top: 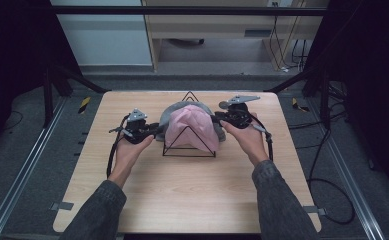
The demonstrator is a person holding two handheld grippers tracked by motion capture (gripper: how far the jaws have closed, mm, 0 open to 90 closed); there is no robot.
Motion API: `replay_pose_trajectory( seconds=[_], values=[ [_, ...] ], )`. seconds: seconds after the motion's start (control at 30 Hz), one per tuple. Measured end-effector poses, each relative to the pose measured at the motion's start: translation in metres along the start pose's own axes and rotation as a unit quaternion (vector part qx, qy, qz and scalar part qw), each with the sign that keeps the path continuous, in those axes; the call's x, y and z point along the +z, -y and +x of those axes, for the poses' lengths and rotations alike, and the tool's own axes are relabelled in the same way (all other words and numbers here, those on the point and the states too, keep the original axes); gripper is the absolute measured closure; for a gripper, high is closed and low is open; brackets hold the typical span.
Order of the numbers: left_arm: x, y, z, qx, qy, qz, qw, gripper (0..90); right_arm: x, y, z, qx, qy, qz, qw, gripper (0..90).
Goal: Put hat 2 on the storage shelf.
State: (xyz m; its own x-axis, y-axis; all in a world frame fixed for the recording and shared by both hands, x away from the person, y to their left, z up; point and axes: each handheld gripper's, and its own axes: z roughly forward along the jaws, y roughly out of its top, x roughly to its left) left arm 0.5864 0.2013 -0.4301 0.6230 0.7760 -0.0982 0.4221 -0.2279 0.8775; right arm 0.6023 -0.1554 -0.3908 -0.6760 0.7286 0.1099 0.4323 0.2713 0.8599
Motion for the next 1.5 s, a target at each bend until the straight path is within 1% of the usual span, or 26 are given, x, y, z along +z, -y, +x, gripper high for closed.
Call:
replay_pose_trajectory(
  seconds=[0.03, 0.1, 0.2, 0.27, 0.33, 0.4, 0.47, 0.53, 0.57, 0.6, 0.67, 0.73, 0.8, 0.83, 0.9, 0.97, 1.0, 1.13, 1.2, 1.3, 1.33, 1.37, 1.4, 1.43, 1.47, 1.5],
  values=[
    [-0.003, -0.001, -0.001, 0.002, -0.007, -0.003, 1.0000, 54.6, -0.005, 0.002, -0.001, 0.000, 0.005, 0.000, 1.0000, 64.4],
    [-0.010, -0.002, -0.002, 0.011, -0.018, 0.004, 0.9998, 46.3, -0.016, 0.008, -0.004, 0.008, 0.014, -0.009, 0.9998, 60.1],
    [-0.023, -0.002, -0.005, 0.019, -0.026, -0.002, 0.9995, 40.7, -0.032, 0.018, -0.008, 0.018, 0.032, -0.017, 0.9992, 52.5],
    [-0.032, 0.001, -0.007, 0.025, -0.024, 0.001, 0.9994, 36.3, -0.041, 0.025, -0.010, 0.025, 0.042, -0.019, 0.9986, 47.7],
    [-0.039, 0.008, -0.008, 0.032, -0.026, 0.018, 0.9990, 30.7, -0.048, 0.032, -0.011, 0.030, 0.052, -0.019, 0.9980, 42.7],
    [-0.045, 0.017, -0.008, 0.033, -0.023, 0.035, 0.9986, 25.5, -0.053, 0.039, -0.011, 0.033, 0.059, -0.013, 0.9976, 37.4],
    [-0.049, 0.026, -0.008, 0.033, -0.024, 0.057, 0.9976, 19.4, -0.057, 0.046, -0.010, 0.035, 0.063, -0.004, 0.9974, 32.5],
    [-0.053, 0.034, -0.009, 0.036, -0.019, 0.079, 0.9960, 14.8, -0.060, 0.055, -0.007, 0.039, 0.067, 0.005, 0.9970, 28.2],
    [-0.054, 0.039, -0.010, 0.042, -0.012, 0.095, 0.9945, 11.6, -0.062, 0.060, -0.006, 0.037, 0.068, 0.010, 0.9969, 25.9],
    [-0.055, 0.043, -0.012, 0.048, -0.010, 0.112, 0.9925, 9.4, -0.063, 0.066, -0.004, 0.038, 0.069, 0.016, 0.9968, 23.6],
    [-0.058, 0.054, -0.015, 0.065, -0.014, 0.137, 0.9884, 9.2, -0.065, 0.078, -0.001, 0.042, 0.071, 0.034, 0.9961, 19.9],
    [-0.058, 0.062, -0.018, 0.075, -0.010, 0.165, 0.9834, 7.3, -0.067, 0.091, 0.000, 0.046, 0.071, 0.043, 0.9955, 16.8],
    [-0.056, 0.069, -0.018, 0.076, -0.014, 0.187, 0.9794, 6.4, -0.067, 0.104, 0.001, 0.052, 0.073, 0.054, 0.9945, 14.3],
    [-0.055, 0.072, -0.018, 0.073, -0.017, 0.194, 0.9781, 6.4, -0.067, 0.110, 0.002, 0.054, 0.075, 0.060, 0.9939, 12.9],
    [-0.053, 0.078, -0.017, 0.058, -0.021, 0.206, 0.9767, 6.7, -0.065, 0.120, 0.001, 0.063, 0.077, 0.075, 0.9922, 10.9],
    [-0.051, 0.082, -0.015, 0.061, -0.020, 0.221, 0.9731, 6.7, -0.063, 0.128, 0.000, 0.065, 0.081, 0.093, 0.9903, 9.6],
    [-0.050, 0.083, -0.014, 0.058, -0.021, 0.228, 0.9717, 6.6, -0.062, 0.132, -0.001, 0.071, 0.079, 0.099, 0.9893, 9.3],
    [-0.046, 0.088, -0.009, 0.048, -0.016, 0.240, 0.9695, 6.6, -0.061, 0.143, -0.006, 0.081, 0.088, 0.114, 0.9862, 8.7],
    [-0.044, 0.091, -0.006, 0.045, -0.013, 0.247, 0.9680, 6.3, -0.060, 0.149, -0.008, 0.082, 0.088, 0.123, 0.9850, 7.6],
    [-0.044, 0.093, -0.003, 0.043, -0.021, 0.242, 0.9690, 4.4, -0.057, 0.156, -0.011, 0.084, 0.096, 0.140, 0.9820, 7.2],
    [-0.044, 0.094, -0.002, 0.041, -0.025, 0.240, 0.9696, 4.4, -0.056, 0.159, -0.011, 0.080, 0.099, 0.139, 0.9821, 6.5],
    [-0.044, 0.094, -0.002, 0.044, -0.028, 0.241, 0.9692, 4.4, -0.056, 0.160, -0.010, 0.074, 0.102, 0.135, 0.9828, 6.4],
    [-0.044, 0.095, -0.001, 0.047, -0.033, 0.237, 0.9697, 4.2, -0.056, 0.161, -0.008, 0.073, 0.106, 0.133, 0.9827, 6.1],
    [-0.044, 0.096, 0.000, 0.050, -0.033, 0.235, 0.9702, 2.7, -0.056, 0.162, -0.006, 0.069, 0.109, 0.130, 0.9830, 5.3],
    [-0.043, 0.097, 0.001, 0.052, -0.034, 0.230, 0.9711, 0.9, -0.055, 0.165, -0.004, 0.062, 0.114, 0.126, 0.9836, 3.9],
    [-0.043, 0.098, 0.001, 0.047, -0.032, 0.224, 0.9729, 0.0, -0.054, 0.168, -0.002, 0.050, 0.119, 0.118, 0.9846, 2.8]
  ],
)
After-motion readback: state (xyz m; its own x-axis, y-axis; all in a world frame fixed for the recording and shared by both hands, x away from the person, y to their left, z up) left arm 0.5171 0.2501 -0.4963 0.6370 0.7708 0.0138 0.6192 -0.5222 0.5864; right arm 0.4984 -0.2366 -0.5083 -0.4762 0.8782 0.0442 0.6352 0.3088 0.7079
